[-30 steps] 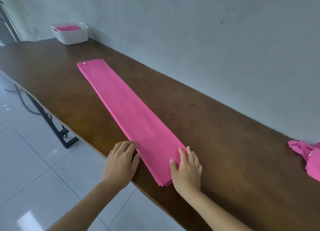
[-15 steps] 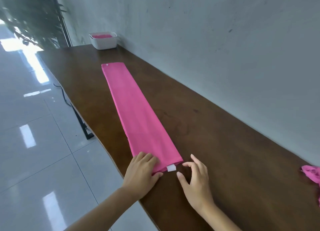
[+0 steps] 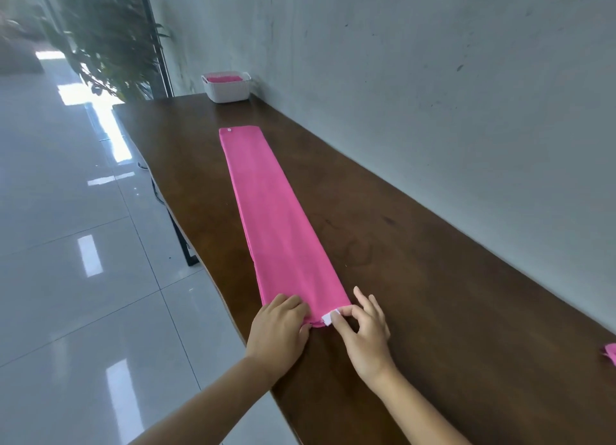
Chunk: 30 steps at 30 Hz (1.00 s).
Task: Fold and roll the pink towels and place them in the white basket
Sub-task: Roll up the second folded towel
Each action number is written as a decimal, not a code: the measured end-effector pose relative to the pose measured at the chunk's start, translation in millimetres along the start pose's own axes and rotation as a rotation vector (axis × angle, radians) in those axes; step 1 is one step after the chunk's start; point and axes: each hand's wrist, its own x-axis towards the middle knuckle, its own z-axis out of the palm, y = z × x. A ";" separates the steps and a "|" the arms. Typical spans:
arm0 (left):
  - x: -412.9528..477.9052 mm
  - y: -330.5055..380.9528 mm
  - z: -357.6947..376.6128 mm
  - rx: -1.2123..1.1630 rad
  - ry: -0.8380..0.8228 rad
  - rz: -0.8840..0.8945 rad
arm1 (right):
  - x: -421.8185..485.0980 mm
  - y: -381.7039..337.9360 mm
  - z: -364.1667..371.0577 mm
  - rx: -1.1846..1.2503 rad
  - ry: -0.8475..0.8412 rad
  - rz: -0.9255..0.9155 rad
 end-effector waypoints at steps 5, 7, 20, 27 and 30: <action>-5.2 -0.1 2.6 -0.011 0.011 -0.010 | 11.4 -4.2 -2.0 0.001 -0.061 -0.070; -4.7 0.1 3.2 -0.015 0.020 -0.003 | 17.5 0.6 -3.9 -0.080 -0.082 -0.115; 6.0 -6.8 -10.4 -0.035 -0.085 -0.065 | 28.0 20.6 3.0 -0.606 0.027 -0.616; -20.6 -13.0 -21.4 -0.023 -0.082 -0.109 | 26.3 19.5 14.1 -0.613 0.129 -0.764; -38.1 -24.3 -16.0 0.085 -0.007 -0.055 | 26.9 22.1 15.5 -0.497 0.124 -0.704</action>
